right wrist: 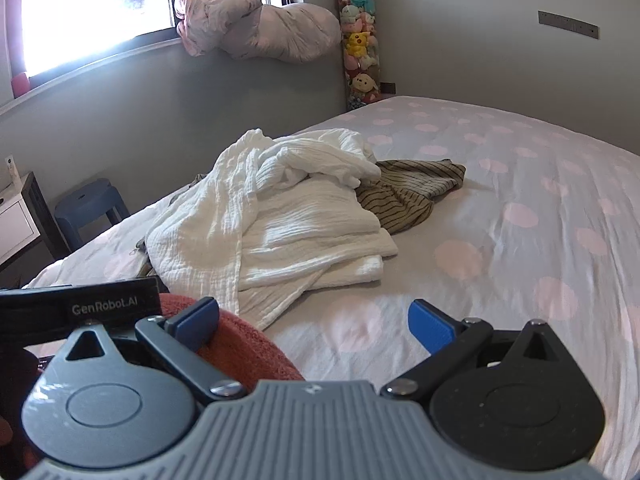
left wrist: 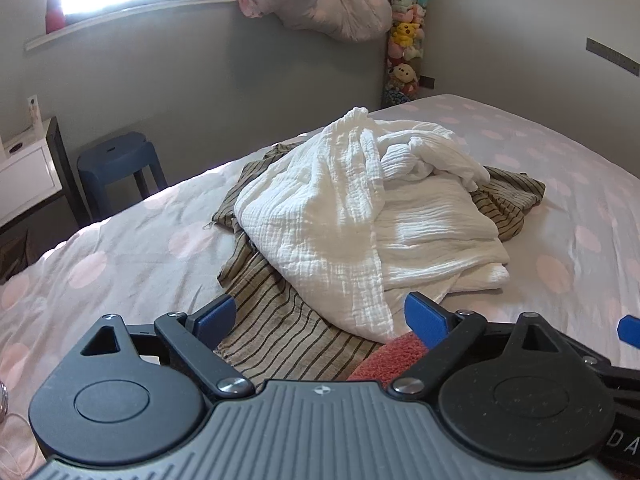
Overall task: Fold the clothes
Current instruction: 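Move both tools toward the white muslin pile on the bed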
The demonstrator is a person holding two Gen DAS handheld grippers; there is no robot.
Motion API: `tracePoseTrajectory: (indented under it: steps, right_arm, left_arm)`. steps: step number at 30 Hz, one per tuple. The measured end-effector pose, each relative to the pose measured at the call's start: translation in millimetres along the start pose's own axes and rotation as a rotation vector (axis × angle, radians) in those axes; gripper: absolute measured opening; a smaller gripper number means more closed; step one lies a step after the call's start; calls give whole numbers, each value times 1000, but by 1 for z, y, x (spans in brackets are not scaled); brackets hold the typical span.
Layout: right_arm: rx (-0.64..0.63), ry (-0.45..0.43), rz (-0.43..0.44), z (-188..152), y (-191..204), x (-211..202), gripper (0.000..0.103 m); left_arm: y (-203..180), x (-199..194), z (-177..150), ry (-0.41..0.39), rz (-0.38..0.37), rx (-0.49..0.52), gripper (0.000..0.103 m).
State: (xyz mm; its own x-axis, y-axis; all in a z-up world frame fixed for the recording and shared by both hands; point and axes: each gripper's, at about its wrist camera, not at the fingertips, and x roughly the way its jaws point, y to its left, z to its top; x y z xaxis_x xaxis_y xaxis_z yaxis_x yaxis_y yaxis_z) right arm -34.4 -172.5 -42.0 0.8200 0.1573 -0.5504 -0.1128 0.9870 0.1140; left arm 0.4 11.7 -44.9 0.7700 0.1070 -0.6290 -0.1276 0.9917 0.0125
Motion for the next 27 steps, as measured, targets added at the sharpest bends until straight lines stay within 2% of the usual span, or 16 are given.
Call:
tracePoseTrajectory:
  steps: [9, 13, 22, 27]
  right_arm:
    - [-17, -5, -8, -1, 2, 1, 101]
    - [-28, -8, -6, -2, 2, 0, 101]
    - [8, 7, 92, 8, -5, 4, 101]
    - [-38, 35, 123, 25, -7, 19, 102]
  left_arm:
    - [3, 2, -2, 2, -15, -28, 93]
    - [2, 1, -3, -19, -21, -5, 93]
    - [0, 5, 7, -33, -75, 32, 90]
    - [-1, 20, 20, 13, -114, 23, 90]
